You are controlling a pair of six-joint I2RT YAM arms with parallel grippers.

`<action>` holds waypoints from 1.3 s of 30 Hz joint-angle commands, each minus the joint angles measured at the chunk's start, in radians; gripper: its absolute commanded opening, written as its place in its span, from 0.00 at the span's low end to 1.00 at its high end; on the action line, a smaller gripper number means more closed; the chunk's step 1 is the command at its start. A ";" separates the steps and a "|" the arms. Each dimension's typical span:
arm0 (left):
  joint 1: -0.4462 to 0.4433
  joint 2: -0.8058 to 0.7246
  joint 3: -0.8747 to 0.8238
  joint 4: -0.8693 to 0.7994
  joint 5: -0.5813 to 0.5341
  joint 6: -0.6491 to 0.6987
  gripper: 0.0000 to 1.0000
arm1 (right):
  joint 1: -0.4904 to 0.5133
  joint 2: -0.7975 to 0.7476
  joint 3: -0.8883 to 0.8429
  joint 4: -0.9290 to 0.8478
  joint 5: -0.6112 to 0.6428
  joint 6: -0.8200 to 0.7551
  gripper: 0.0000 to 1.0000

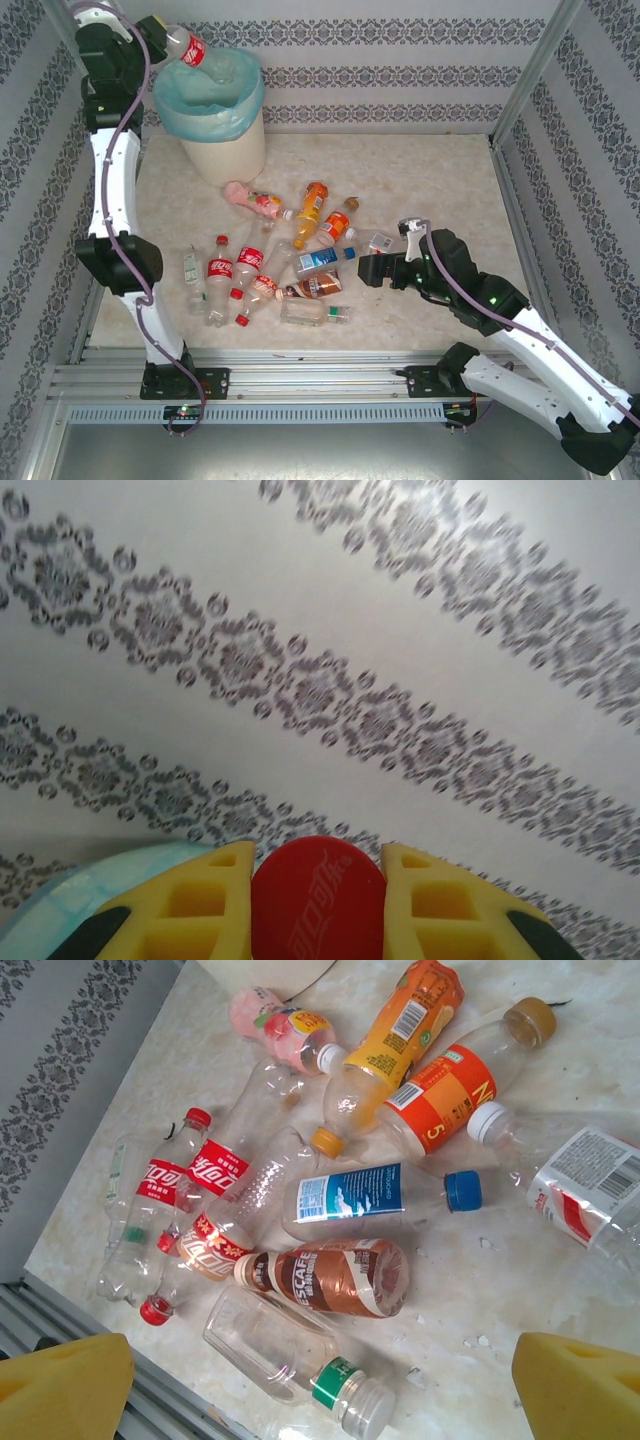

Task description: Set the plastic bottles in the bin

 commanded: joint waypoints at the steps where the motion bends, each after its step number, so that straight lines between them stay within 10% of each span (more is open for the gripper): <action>1: -0.013 0.018 0.023 -0.001 0.009 0.063 0.00 | 0.017 -0.004 -0.031 0.017 0.006 0.034 0.97; 28: -0.171 0.369 0.286 -0.319 -0.163 0.406 0.12 | 0.076 0.134 -0.009 0.051 0.031 0.026 0.96; 33: -0.171 0.376 0.288 -0.320 -0.136 0.397 0.44 | 0.085 0.175 0.020 0.043 0.028 0.018 0.95; 39: -0.171 0.359 0.317 -0.304 -0.094 0.334 0.58 | 0.111 0.116 0.012 0.075 0.134 0.007 0.95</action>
